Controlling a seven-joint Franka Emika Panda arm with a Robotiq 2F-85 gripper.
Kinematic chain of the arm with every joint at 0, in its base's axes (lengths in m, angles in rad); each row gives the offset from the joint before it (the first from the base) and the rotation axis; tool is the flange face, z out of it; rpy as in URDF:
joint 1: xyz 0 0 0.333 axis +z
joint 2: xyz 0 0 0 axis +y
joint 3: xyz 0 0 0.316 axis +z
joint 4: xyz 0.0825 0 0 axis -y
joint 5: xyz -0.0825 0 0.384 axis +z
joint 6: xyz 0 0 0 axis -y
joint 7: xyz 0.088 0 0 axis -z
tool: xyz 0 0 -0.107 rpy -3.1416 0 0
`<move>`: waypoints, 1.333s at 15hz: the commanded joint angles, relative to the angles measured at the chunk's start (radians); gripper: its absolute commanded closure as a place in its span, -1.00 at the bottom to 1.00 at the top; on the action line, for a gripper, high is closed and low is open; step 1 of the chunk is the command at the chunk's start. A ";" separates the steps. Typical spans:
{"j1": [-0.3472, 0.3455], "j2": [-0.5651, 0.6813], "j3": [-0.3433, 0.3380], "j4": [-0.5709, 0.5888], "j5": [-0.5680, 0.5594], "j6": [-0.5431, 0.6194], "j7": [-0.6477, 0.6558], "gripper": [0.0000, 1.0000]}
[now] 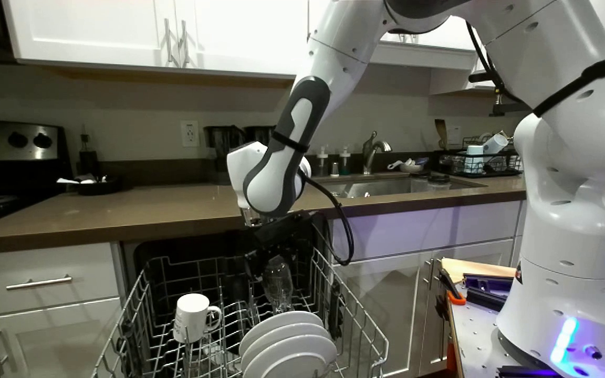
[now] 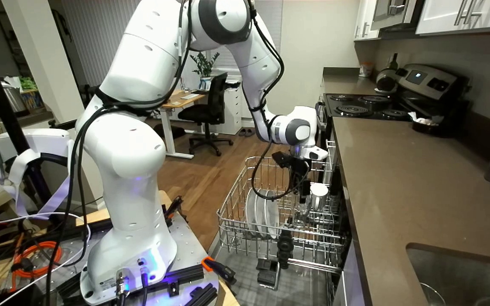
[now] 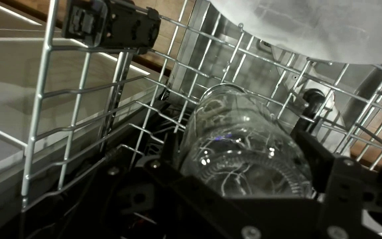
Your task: Move the glass jar to the left side of the dishwasher
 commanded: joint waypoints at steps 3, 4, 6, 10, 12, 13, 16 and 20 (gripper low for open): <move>0.039 -0.105 0.002 -0.005 -0.093 -0.114 0.027 -0.24; 0.045 -0.120 0.005 -0.006 -0.107 -0.127 0.034 -0.24; 0.052 -0.146 0.019 -0.010 -0.128 -0.144 0.036 -0.24; 0.065 -0.184 0.055 -0.017 -0.164 -0.152 0.044 -0.24; 0.061 -0.193 0.084 -0.019 -0.159 -0.135 0.035 -0.24; 0.061 -0.193 0.095 -0.018 -0.158 -0.122 0.038 -0.24; 0.057 -0.180 0.141 -0.009 -0.134 -0.091 0.017 -0.24; 0.071 -0.161 0.180 -0.004 -0.141 -0.027 0.009 -0.24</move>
